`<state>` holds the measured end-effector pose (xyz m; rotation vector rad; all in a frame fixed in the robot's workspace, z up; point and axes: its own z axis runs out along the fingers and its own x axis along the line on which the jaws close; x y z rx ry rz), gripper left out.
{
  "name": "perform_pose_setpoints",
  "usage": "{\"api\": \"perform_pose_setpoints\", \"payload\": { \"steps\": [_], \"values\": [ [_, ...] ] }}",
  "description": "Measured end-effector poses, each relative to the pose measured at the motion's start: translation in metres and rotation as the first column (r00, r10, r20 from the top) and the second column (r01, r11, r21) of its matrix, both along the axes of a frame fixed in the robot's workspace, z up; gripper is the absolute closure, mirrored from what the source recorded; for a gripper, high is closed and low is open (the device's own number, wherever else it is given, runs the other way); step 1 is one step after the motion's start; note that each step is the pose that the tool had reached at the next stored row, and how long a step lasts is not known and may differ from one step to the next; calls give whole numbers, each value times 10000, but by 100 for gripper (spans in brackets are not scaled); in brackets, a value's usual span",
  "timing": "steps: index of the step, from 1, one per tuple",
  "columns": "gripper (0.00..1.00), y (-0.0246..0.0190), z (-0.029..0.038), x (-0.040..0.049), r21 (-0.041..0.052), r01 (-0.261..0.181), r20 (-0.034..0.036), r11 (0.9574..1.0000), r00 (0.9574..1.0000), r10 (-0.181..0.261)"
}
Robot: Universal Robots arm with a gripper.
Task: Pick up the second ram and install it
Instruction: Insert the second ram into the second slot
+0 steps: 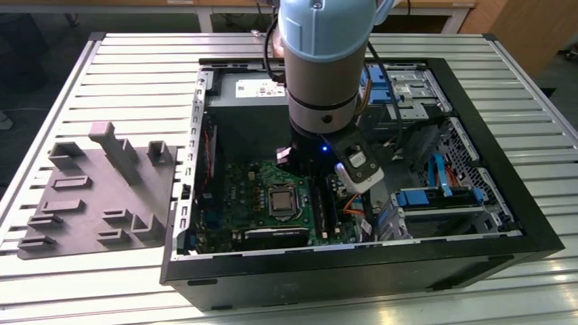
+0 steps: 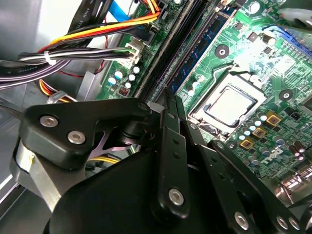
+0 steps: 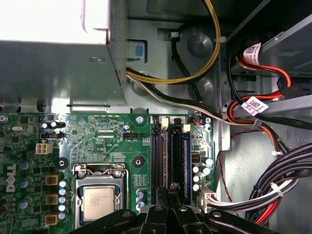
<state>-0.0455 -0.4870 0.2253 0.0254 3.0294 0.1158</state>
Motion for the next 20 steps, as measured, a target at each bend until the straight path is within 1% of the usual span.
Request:
{"api": "perform_pose_setpoints", "payload": {
  "steps": [20],
  "values": [
    [88,0,-37,0,-5,0,-2,10000,10000,0]
  ]
}}
